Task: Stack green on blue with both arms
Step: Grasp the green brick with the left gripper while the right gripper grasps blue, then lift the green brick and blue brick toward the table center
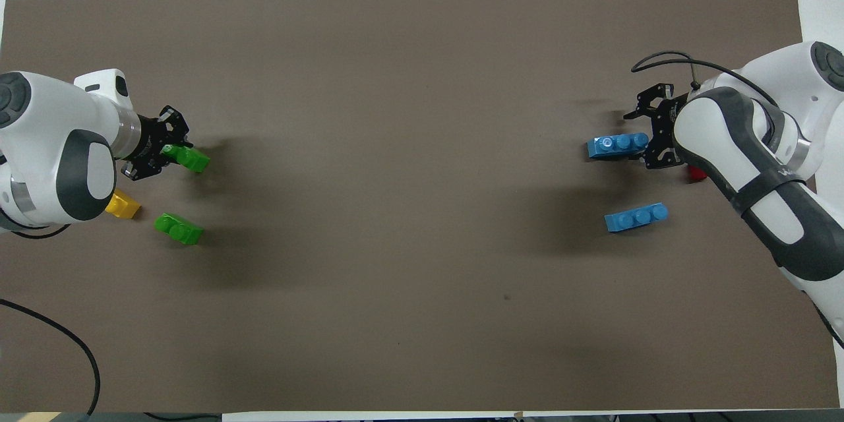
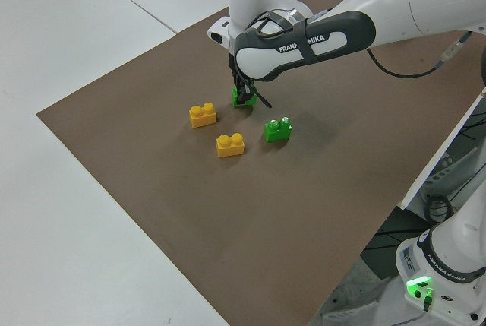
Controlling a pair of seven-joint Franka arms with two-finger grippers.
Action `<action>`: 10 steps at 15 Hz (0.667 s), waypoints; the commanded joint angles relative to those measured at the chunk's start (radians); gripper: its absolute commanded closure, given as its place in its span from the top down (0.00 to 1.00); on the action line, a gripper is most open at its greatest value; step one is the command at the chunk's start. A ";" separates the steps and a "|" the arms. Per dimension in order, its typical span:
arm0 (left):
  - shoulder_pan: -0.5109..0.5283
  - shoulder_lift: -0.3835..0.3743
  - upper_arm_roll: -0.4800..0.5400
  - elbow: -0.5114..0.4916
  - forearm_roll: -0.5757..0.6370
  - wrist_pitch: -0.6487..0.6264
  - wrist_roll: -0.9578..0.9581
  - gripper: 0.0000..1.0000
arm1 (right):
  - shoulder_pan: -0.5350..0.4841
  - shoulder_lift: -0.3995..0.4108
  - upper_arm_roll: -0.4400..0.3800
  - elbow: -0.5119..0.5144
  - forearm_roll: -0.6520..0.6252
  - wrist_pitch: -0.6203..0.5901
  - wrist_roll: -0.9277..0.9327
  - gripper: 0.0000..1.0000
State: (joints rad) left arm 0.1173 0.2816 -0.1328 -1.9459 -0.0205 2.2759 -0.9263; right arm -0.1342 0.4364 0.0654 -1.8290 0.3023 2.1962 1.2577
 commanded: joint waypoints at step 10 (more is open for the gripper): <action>-0.171 -0.144 0.001 0.148 -0.001 -0.352 -0.471 0.00 | -0.010 -0.025 0.002 0.017 0.031 -0.010 -0.038 0.00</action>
State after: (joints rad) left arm -0.0187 0.1523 -0.1399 -1.8267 -0.0203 1.9734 -1.3196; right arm -0.1388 0.4260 0.0630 -1.8289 0.3031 2.1970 1.2000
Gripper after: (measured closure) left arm 0.656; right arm 0.656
